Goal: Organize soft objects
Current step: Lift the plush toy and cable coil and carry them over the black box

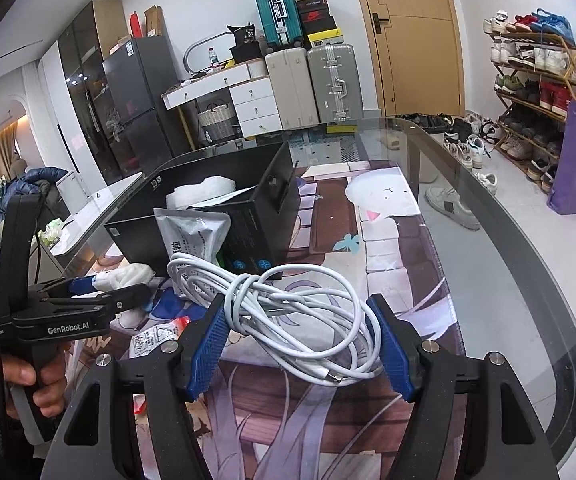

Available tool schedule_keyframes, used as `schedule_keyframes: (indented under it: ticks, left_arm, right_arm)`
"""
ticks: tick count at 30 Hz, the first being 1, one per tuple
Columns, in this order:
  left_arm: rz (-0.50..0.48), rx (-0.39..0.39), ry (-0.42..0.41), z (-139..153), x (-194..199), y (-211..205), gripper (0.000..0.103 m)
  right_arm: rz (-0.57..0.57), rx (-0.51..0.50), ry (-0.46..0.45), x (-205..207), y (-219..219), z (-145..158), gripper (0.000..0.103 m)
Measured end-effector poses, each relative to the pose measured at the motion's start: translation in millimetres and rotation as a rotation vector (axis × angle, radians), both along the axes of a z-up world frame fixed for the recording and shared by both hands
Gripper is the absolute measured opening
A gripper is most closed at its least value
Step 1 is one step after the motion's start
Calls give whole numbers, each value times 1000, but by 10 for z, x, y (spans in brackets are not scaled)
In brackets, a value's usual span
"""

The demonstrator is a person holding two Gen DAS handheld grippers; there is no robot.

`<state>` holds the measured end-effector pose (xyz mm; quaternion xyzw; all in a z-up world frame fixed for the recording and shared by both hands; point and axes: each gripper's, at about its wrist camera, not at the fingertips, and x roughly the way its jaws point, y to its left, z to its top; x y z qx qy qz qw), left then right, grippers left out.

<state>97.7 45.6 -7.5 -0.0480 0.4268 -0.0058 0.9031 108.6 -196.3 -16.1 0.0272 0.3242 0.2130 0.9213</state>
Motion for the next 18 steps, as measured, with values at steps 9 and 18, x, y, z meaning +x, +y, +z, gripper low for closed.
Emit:
schedule_keyframes:
  ticks: [9,18]
  left_arm:
    - [-3,-28,-92,312,-276,146,87]
    - [-27,-46,-150,568,-262,164,87]
  right_arm:
    - [6,-13,-27,-88,75,133,69]
    - [-28,-32,-58,-116,107,347,69]
